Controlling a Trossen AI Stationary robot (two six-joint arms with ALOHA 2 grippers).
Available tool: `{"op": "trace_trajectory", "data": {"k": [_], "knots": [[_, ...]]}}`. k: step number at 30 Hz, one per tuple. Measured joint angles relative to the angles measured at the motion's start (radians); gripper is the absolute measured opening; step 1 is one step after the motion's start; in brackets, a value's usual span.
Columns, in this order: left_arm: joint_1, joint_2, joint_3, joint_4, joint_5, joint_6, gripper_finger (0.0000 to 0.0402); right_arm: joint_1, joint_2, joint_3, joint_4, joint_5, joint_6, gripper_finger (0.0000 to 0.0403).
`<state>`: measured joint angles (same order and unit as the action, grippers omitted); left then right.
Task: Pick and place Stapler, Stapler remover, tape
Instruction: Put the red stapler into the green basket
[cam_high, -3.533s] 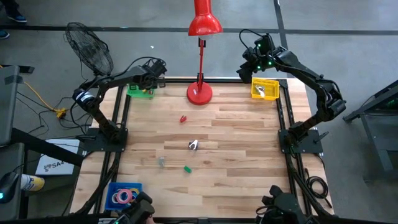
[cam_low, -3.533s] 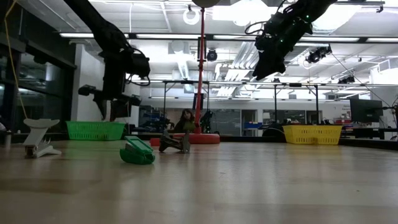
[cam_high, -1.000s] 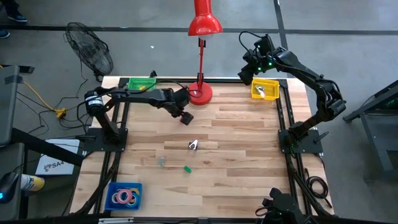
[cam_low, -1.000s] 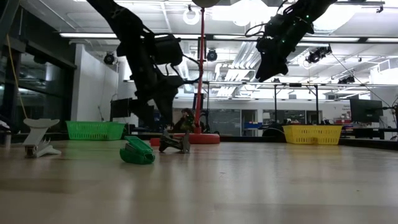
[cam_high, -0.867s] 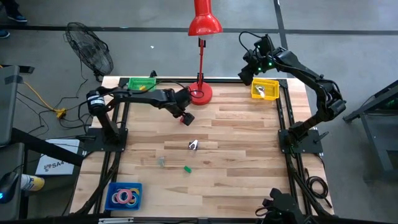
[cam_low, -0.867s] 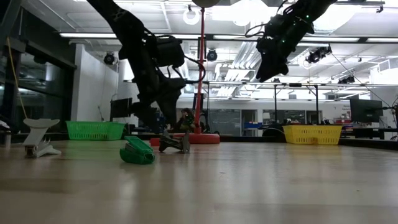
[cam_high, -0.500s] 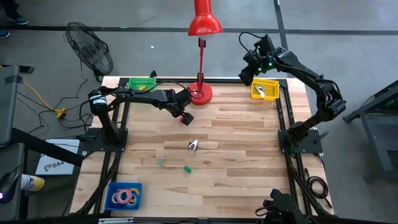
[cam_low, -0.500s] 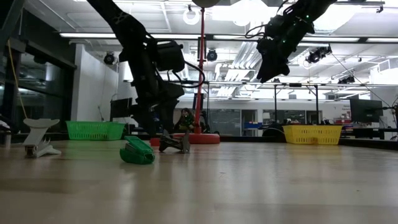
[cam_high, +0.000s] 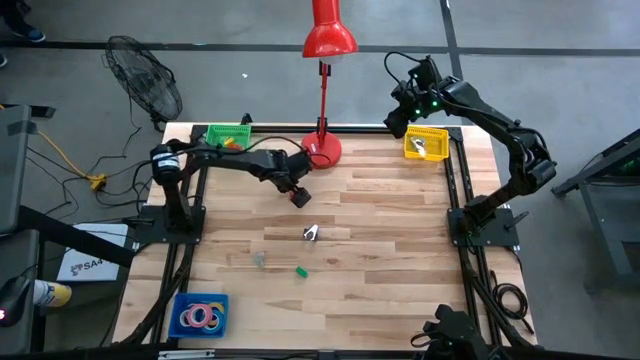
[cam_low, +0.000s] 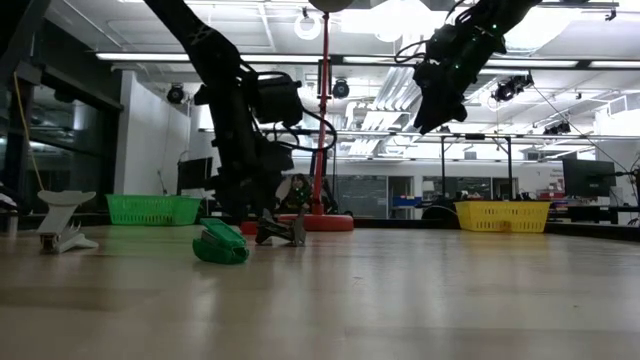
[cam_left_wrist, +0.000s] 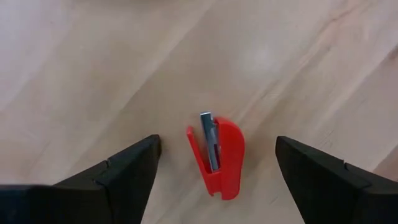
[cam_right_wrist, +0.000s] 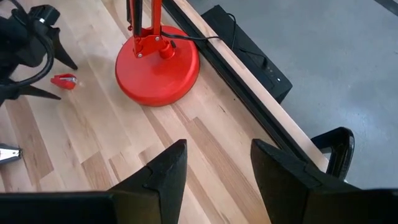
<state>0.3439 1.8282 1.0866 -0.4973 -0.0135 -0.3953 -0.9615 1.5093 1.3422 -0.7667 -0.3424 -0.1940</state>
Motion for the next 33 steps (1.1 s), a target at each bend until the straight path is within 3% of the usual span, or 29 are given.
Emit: {"op": "trace_trajectory", "data": {"k": [4,14,21,26,33], "knots": [[-0.016,0.002,0.000,-0.008,-0.033,0.000,0.0287,0.000,0.000,0.000,0.001,0.000,0.000,0.0169],[-0.023,0.004,-0.003,-0.031,-0.035,0.006,0.0150,0.000,0.000,0.000,0.001,0.001,0.000,0.0169],[-0.018,-0.008,-0.005,-0.033,-0.013,0.006,0.0076,0.000,0.000,0.000,0.001,0.003,-0.005,0.0169],[0.030,-0.047,-0.011,-0.074,0.048,0.004,0.0070,0.000,0.000,0.000,0.001,0.003,-0.008,0.0169],[0.141,-0.120,-0.008,-0.117,0.024,0.047,0.0084,0.000,0.000,0.000,0.017,0.003,-0.009,0.0169]]}}
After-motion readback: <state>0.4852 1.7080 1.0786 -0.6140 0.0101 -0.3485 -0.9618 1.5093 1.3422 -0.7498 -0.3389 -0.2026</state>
